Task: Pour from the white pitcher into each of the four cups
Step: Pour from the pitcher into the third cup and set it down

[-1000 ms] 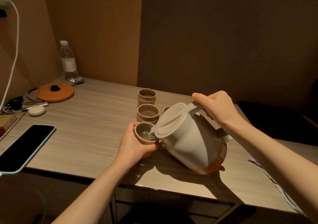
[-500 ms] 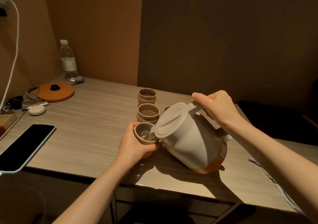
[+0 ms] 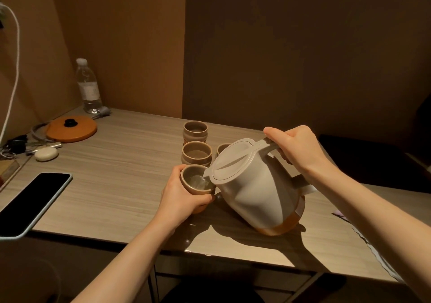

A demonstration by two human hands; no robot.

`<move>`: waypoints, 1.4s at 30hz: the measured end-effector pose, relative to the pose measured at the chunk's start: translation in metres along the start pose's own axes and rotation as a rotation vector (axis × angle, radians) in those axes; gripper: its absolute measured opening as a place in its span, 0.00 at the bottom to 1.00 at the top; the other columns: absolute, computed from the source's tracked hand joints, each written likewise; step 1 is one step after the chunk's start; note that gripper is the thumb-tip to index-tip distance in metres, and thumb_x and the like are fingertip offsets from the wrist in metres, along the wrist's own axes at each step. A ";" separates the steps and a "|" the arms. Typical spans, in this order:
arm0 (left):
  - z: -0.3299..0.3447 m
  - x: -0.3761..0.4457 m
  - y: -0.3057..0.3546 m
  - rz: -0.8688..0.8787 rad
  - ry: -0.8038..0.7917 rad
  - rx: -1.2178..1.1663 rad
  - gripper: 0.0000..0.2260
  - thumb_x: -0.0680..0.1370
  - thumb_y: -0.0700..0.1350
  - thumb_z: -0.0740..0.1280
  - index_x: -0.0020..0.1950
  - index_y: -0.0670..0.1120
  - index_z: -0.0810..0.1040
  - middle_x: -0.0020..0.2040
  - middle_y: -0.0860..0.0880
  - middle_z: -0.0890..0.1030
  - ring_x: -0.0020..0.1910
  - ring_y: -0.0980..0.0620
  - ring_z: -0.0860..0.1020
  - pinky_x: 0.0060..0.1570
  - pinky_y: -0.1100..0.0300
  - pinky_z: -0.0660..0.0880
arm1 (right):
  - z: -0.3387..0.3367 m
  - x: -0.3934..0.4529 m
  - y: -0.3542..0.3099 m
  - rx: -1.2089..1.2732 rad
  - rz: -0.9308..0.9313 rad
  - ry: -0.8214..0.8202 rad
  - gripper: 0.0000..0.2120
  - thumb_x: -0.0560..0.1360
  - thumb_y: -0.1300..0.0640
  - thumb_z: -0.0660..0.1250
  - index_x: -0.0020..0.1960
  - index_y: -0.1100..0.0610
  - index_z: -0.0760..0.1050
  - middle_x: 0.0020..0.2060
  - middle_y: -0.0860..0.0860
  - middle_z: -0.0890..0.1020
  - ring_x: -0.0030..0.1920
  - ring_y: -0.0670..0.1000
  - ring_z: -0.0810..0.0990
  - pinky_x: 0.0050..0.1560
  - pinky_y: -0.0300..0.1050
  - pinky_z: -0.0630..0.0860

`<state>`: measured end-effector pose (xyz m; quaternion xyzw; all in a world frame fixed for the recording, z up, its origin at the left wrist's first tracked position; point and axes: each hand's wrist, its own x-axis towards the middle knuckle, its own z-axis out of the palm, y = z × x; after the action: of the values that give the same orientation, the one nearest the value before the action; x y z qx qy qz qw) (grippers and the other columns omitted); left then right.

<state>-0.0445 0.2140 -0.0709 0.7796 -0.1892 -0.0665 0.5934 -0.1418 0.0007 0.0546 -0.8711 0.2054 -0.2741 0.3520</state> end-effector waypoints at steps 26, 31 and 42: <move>-0.006 -0.001 -0.008 0.006 0.005 0.012 0.36 0.57 0.45 0.83 0.61 0.55 0.70 0.54 0.57 0.78 0.54 0.56 0.76 0.52 0.57 0.76 | 0.013 0.005 -0.010 -0.072 -0.037 0.002 0.34 0.66 0.35 0.63 0.30 0.70 0.73 0.22 0.56 0.70 0.26 0.53 0.70 0.45 0.61 0.78; -0.005 -0.002 -0.008 0.000 0.005 0.002 0.36 0.57 0.45 0.82 0.61 0.55 0.70 0.53 0.57 0.78 0.54 0.56 0.77 0.51 0.57 0.77 | 0.012 0.002 -0.012 -0.066 -0.030 0.011 0.34 0.67 0.35 0.63 0.27 0.68 0.72 0.21 0.55 0.70 0.26 0.52 0.70 0.45 0.60 0.78; -0.003 -0.001 -0.007 -0.008 -0.015 -0.012 0.37 0.56 0.47 0.83 0.61 0.55 0.70 0.54 0.57 0.79 0.54 0.56 0.77 0.47 0.62 0.75 | 0.002 -0.008 -0.009 -0.004 -0.050 0.014 0.27 0.73 0.43 0.66 0.24 0.62 0.71 0.21 0.56 0.69 0.25 0.50 0.68 0.39 0.58 0.75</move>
<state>-0.0424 0.2189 -0.0770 0.7761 -0.1902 -0.0760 0.5964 -0.1452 0.0121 0.0573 -0.8747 0.1863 -0.2886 0.3420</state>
